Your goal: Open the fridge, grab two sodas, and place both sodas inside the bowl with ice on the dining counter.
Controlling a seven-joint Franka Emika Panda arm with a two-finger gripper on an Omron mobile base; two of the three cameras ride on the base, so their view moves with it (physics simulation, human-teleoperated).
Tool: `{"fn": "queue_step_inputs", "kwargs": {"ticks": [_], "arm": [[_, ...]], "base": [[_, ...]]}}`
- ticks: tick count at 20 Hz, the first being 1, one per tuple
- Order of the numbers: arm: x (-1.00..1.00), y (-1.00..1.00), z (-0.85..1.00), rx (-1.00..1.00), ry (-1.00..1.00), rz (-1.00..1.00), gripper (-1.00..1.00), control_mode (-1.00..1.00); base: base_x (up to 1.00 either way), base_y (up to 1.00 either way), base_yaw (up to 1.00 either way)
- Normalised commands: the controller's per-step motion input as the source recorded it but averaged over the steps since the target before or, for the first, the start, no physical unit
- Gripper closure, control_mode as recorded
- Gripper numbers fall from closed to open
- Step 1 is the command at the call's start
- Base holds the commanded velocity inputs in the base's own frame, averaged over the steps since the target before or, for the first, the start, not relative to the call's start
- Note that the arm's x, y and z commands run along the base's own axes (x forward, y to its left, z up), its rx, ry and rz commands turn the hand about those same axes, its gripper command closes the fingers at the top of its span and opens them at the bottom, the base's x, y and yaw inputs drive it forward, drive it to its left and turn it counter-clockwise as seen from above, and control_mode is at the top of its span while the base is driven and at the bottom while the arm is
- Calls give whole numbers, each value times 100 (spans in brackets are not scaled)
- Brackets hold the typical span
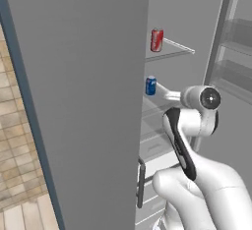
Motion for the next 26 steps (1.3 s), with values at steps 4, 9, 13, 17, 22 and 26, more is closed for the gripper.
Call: {"fn": "queue_step_inputs", "kwargs": {"ticks": [4, 9, 13, 17, 22, 26], "arm": [[22, 5, -30, -11, 0, -2, -100, -100], [32, -1, -4, -1, 0, 1, -100, -100], [24, 0, 0, 0, 0, 4, -100, -100], [4, 0, -2, 0, 0, 0, -100, -100], [2, 0, -10, -1, 0, 0, -100, -100], [11, 0, -3, 0, 0, 0, -100, -100]], "base": [[0, 0, 0], [0, 0, 0], [0, 0, 0], [0, 0, 0], [0, 0, 0], [0, 0, 0]]}}
